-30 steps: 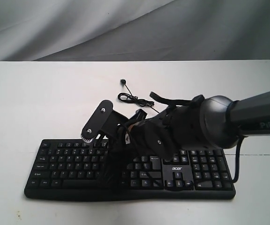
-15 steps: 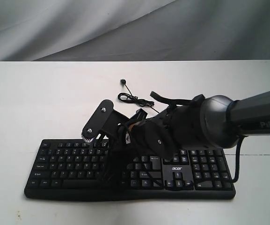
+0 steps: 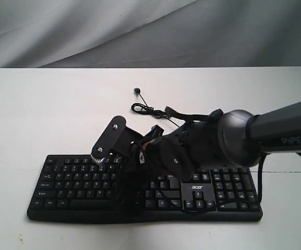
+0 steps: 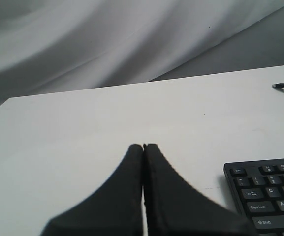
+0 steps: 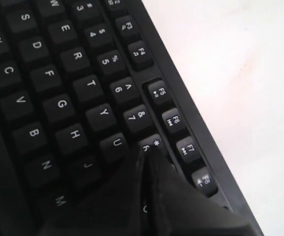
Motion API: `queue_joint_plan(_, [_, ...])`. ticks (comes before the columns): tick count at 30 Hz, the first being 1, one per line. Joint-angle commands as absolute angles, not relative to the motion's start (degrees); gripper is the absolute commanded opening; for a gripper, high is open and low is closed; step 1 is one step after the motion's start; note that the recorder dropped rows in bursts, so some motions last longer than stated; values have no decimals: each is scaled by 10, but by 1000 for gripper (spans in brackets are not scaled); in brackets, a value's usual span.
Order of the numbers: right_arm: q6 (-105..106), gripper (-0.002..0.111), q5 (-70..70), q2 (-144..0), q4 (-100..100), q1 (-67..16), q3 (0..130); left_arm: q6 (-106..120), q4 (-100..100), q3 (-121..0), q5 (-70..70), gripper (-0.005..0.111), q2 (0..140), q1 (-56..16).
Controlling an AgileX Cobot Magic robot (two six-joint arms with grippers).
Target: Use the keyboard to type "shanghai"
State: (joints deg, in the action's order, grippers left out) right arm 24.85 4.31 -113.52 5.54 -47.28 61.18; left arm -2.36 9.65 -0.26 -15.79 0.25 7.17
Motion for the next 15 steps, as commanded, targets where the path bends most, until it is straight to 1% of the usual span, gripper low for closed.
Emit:
queue_joint_plan(1, [248,0,73,-1089,54,-474,610,-26,95,0,-152,0,0,67])
queue_joint_plan(7, [248,0,99,-985,51,-473,579,-26,95,0,-152,0,0,67])
queue_joint_plan(11, [230,0,101,-880,51,-470,516,-26,95,0,-152,0,0,67])
queue_joint_plan(15, [171,0,139,-755,69,-453,436,-26,95,0,-152,0,0,67])
